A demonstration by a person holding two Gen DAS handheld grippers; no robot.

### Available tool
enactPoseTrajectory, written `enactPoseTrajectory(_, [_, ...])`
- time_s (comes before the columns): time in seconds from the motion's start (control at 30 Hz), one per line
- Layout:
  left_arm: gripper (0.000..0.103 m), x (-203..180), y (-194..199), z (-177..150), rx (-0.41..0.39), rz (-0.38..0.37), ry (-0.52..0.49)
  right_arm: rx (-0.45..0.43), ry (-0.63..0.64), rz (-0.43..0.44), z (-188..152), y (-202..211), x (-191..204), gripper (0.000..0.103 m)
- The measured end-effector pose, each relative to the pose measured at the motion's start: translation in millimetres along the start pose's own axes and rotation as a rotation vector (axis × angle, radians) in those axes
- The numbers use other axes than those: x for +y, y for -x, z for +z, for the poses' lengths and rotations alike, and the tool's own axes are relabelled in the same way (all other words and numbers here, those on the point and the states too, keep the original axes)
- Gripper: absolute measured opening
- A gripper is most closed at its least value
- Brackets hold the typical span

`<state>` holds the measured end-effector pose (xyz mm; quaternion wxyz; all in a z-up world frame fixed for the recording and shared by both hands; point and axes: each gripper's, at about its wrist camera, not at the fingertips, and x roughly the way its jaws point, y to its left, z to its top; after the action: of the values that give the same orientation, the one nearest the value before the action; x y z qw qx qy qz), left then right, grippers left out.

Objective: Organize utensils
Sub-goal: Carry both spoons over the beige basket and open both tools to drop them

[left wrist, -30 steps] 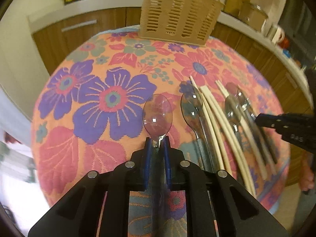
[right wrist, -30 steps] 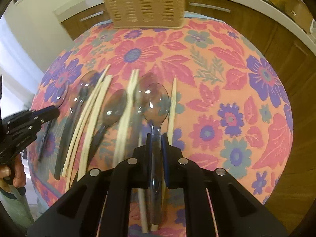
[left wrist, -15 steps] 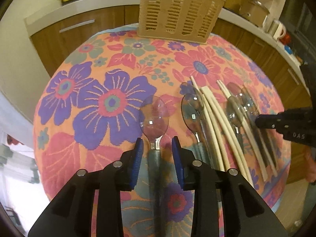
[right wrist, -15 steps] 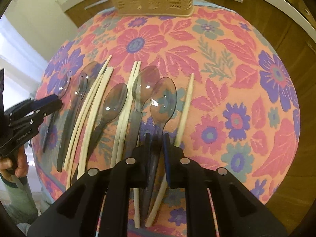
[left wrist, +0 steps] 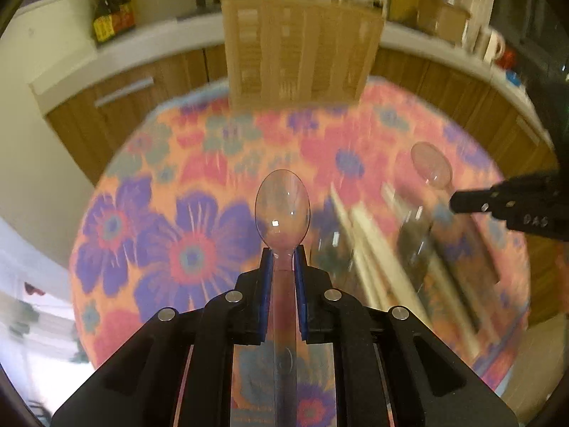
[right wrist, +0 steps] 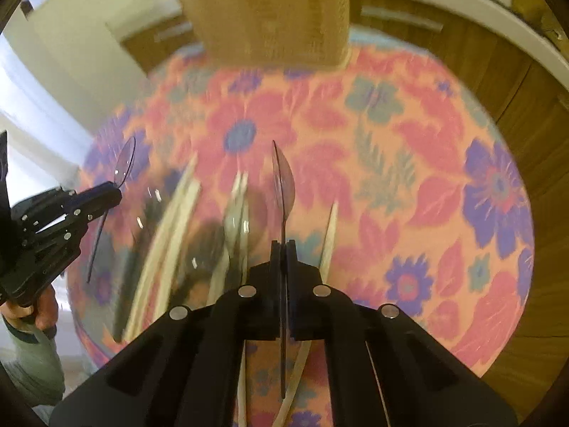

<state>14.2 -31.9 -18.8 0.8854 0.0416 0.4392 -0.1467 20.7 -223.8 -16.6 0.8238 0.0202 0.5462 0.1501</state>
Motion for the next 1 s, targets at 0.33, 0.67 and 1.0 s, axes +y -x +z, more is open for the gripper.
enactPoseTrajectory(0.33, [0.010, 7.4, 50.3, 113.9, -0.349, -0.091, 0.043, -0.357, 0.009, 0.097, 73.8, 74.3, -6.9, 0.001])
enactPoseTrajectory(0.67, [0.010, 14.8, 51.9, 213.4, -0.604, -0.189, 0.083, -0.679, 0.003, 0.047, 166.8, 118.9, -13.2, 0.001])
enactPoseTrajectory(1.0, [0.011, 26.5, 1.6, 242.8, -0.689, -0.165, 0.128, -0.809, -0.012, -0.055, 211.8, 81.9, -18.0, 0.001])
